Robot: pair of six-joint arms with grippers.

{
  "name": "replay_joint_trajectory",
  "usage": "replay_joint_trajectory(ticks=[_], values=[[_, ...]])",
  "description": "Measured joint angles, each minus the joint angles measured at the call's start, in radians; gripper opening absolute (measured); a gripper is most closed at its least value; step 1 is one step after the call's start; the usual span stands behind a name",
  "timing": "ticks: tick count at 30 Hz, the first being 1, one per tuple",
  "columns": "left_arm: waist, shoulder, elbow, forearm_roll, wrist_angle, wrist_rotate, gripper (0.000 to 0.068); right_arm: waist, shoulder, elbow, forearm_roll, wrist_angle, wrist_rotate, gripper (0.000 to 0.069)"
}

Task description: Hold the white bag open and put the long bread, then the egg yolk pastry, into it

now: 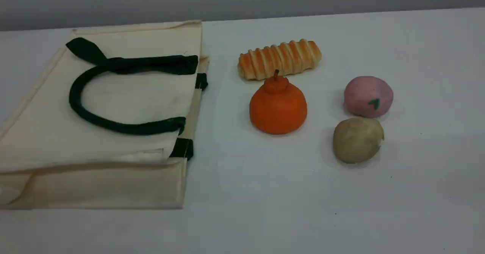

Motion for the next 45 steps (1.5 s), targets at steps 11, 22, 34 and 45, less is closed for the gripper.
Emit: replay_joint_trajectory(ticks=[11, 22, 34, 45], values=[[-0.001, 0.000, 0.000, 0.000, 0.000, 0.000, 0.0593, 0.023, 0.000, 0.000, 0.000, 0.000, 0.000, 0.0589], [-0.049, 0.044, -0.026, 0.030, -0.031, -0.055, 0.0593, 0.124, 0.009, -0.037, -0.017, -0.056, 0.065, 0.0589], [-0.084, 0.540, -0.337, 0.081, -0.206, -0.044, 0.0593, 0.132, 0.452, -0.348, -0.062, -0.157, 0.107, 0.0589], [-0.136, 1.131, -0.567, 0.081, -0.277, -0.009, 0.0593, 0.131, 0.581, -0.362, -0.031, -0.302, 0.108, 0.0589]])
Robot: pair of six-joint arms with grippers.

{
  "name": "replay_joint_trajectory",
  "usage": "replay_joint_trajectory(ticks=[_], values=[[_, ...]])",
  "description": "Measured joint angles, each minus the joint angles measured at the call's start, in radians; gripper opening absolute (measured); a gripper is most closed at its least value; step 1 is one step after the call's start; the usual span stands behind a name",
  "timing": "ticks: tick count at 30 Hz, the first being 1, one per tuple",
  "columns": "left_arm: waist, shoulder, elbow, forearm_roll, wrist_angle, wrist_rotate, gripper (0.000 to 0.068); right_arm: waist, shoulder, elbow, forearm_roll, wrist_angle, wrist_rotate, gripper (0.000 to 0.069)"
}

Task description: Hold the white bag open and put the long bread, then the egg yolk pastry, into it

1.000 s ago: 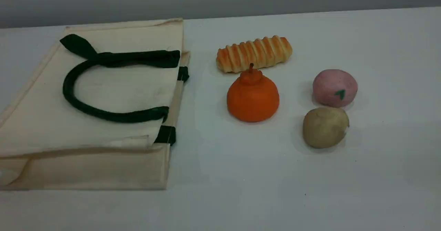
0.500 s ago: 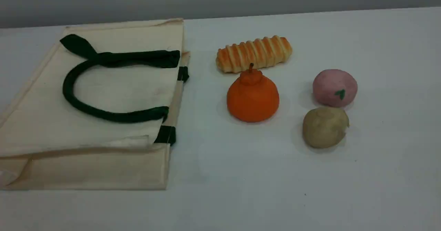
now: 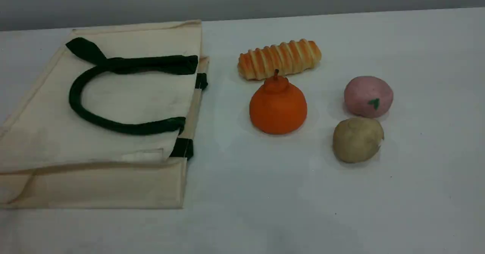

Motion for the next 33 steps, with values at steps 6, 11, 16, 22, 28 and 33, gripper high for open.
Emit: replay_joint_trajectory(ticks=[6, 11, 16, 22, 28, 33], values=[[-0.004, 0.268, 0.000, -0.001, -0.070, -0.046, 0.0593, -0.001, 0.077, 0.000, 0.004, -0.026, 0.000, 0.0589], [-0.005, 0.464, 0.000, -0.005, -0.137, -0.081, 0.0593, -0.001, 0.136, -0.002, 0.005, -0.040, -0.001, 0.0589], [-0.005, 0.604, 0.000, -0.005, -0.230, -0.168, 0.0593, -0.001, 0.167, -0.006, 0.009, -0.040, -0.004, 0.0589], [-0.005, 0.720, 0.000, -0.010, -0.284, -0.178, 0.0593, -0.001, 0.169, -0.006, 0.009, -0.052, -0.004, 0.0589], [-0.010, 0.785, 0.000, -0.037, -0.354, -0.178, 0.0593, -0.001, 0.169, -0.006, 0.009, -0.052, -0.004, 0.0589], [-0.025, 0.809, 0.000, -0.033, -0.392, -0.178, 0.0593, -0.001, 0.169, -0.006, 0.011, -0.052, -0.004, 0.0589]])
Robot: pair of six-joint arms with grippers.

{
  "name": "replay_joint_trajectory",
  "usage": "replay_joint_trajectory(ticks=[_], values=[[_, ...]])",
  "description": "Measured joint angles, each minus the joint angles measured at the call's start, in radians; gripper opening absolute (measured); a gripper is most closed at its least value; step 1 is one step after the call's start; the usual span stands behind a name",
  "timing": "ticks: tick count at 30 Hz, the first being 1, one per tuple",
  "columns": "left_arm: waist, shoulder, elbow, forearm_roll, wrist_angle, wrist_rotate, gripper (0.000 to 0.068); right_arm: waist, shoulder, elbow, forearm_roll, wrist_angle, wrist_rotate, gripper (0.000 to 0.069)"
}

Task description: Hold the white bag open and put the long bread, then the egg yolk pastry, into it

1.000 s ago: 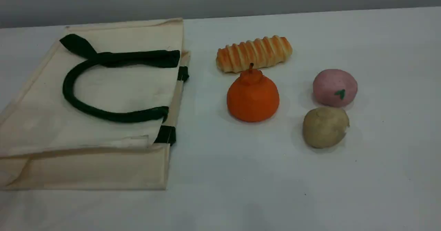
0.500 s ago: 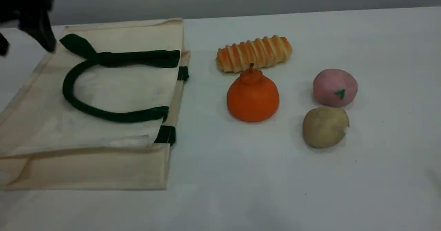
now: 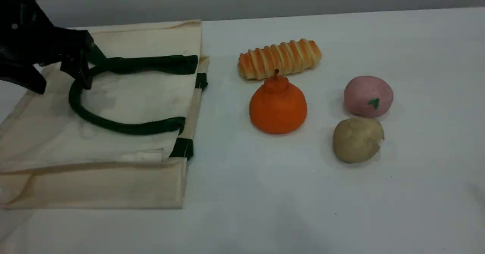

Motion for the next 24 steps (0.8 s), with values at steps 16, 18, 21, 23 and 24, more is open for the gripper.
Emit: replay_joint_trajectory(ticks=[16, 18, 21, 23, 24], values=[[-0.012, 0.054, -0.019, 0.002, 0.000, 0.001, 0.0546, 0.000, 0.000, 0.000, 0.002, 0.002, 0.000, 0.0589], [-0.012, 0.054, -0.019, 0.004, 0.000, 0.001, 0.0496, 0.000, 0.000, 0.000, 0.002, 0.003, 0.000, 0.0589], [-0.012, 0.054, -0.019, 0.004, 0.000, 0.002, 0.0395, 0.000, 0.000, 0.000, 0.002, 0.004, 0.000, 0.0589], [-0.012, 0.056, -0.019, 0.005, 0.000, 0.006, 0.0318, 0.000, 0.000, 0.000, 0.002, 0.004, 0.000, 0.0589], [-0.012, 0.059, -0.019, 0.005, 0.000, 0.013, 0.0276, 0.000, 0.000, 0.000, 0.002, 0.004, 0.000, 0.0589]])
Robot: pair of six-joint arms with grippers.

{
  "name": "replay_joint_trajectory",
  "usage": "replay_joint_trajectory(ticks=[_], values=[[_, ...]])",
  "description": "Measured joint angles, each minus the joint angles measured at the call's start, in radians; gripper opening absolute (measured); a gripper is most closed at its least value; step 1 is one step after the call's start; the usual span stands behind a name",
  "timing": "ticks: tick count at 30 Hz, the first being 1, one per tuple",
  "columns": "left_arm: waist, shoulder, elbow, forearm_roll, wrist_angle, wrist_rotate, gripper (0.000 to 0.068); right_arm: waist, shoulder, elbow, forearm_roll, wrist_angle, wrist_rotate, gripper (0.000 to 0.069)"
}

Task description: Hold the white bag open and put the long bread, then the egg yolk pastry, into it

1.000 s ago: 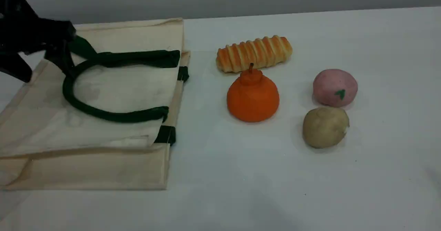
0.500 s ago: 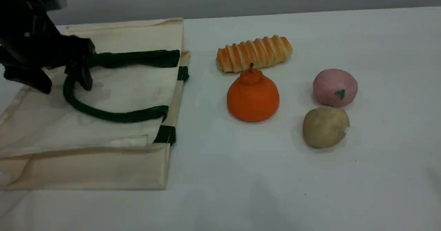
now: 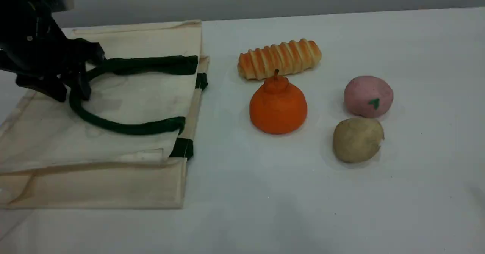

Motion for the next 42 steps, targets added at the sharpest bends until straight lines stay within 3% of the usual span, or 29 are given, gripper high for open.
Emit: replay_joint_trajectory(ticks=[4, 7, 11, 21, 31, 36, 42], values=[[0.000, 0.002, 0.000, 0.000, 0.023, 0.021, 0.0146, 0.000, 0.000, 0.000, 0.000, 0.001, 0.000, 0.0589], [0.000, 0.002, 0.000, 0.000, 0.036, 0.039, 0.0097, 0.000, 0.000, 0.000, 0.000, 0.002, 0.000, 0.0589], [0.000, -0.004, -0.036, -0.001, 0.098, 0.059, 0.0094, 0.000, 0.000, 0.000, 0.000, 0.002, 0.000, 0.0589], [0.000, -0.103, -0.261, -0.013, 0.390, 0.169, 0.0094, 0.000, 0.002, -0.001, -0.002, -0.008, 0.000, 0.0589], [0.000, -0.141, -0.479, -0.233, 0.625, 0.440, 0.0094, 0.000, 0.155, -0.108, -0.003, 0.004, -0.069, 0.0589], [0.000, -0.141, -0.540, -0.240, 0.652, 0.466, 0.0093, 0.000, 0.271, -0.174, -0.004, 0.033, -0.198, 0.0589], [0.002, -0.143, -0.571, -0.236, 0.655, 0.459, 0.0094, 0.000, 0.424, -0.181, -0.040, 0.012, -0.403, 0.0589]])
